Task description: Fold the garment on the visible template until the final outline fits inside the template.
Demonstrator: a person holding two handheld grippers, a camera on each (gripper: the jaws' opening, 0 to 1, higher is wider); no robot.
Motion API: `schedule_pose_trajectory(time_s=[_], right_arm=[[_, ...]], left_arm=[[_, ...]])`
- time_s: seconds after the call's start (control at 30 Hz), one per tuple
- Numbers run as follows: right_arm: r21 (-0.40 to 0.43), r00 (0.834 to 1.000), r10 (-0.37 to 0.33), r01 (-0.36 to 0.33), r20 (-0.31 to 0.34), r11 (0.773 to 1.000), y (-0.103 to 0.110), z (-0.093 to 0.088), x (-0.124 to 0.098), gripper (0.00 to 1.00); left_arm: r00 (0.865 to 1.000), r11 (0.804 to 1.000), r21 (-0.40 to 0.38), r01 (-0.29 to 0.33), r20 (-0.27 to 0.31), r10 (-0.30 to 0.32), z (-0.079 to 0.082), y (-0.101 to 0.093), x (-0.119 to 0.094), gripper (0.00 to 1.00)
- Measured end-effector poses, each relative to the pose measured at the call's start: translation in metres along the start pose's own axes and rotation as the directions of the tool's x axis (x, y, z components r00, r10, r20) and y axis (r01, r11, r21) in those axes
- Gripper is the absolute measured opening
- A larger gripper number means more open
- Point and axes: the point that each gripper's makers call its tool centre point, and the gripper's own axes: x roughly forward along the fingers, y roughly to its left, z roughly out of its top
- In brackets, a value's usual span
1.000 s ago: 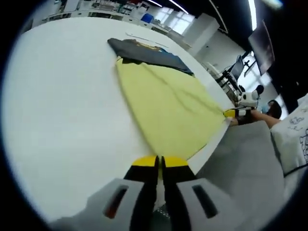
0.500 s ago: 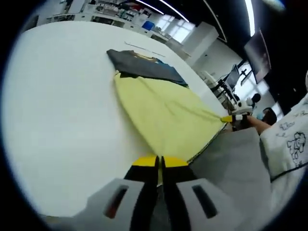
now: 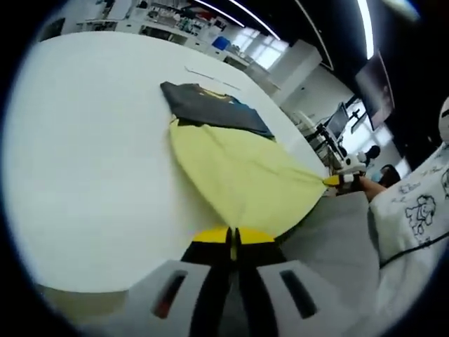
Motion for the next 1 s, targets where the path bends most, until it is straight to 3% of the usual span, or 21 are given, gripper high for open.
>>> schedule_pose_trajectory(time_s=[0.23, 0.4, 0.63, 0.77, 0.9, 1.0], right_arm=[[0.045, 0.996, 0.052, -0.056, 0.071, 0.997, 0.02, 0.034, -0.008, 0.0], [0.045, 0.985, 0.101, -0.109, 0.142, 0.993, 0.029, 0.069, -0.011, 0.0], [0.059, 0.973, 0.123, -0.137, 0.196, 0.989, 0.032, 0.103, -0.005, 0.0], [0.059, 0.955, 0.151, -0.171, 0.254, 0.984, 0.031, 0.139, 0.002, 0.0], [0.043, 0.942, 0.158, -0.179, 0.295, 0.983, 0.031, 0.177, 0.013, 0.0], [0.024, 0.936, 0.163, -0.179, 0.313, 0.984, 0.031, 0.204, 0.023, 0.0]], left_arm=[[0.998, 0.999, 0.042, 0.015, 0.062, -0.018, 0.042, -0.012, -0.009, 0.0], [0.989, 0.997, 0.072, -0.009, 0.151, -0.002, 0.088, -0.015, -0.011, 0.0], [0.974, 0.996, 0.084, 0.002, 0.225, -0.021, 0.133, -0.015, 0.0, 0.0], [0.956, 0.999, 0.045, 0.016, 0.291, -0.028, 0.163, -0.009, 0.011, 0.0], [0.95, 0.998, 0.07, 0.004, 0.311, -0.025, 0.189, 0.001, 0.024, 0.0], [0.932, 0.999, 0.046, 0.009, 0.362, -0.025, 0.216, 0.01, 0.032, 0.0]])
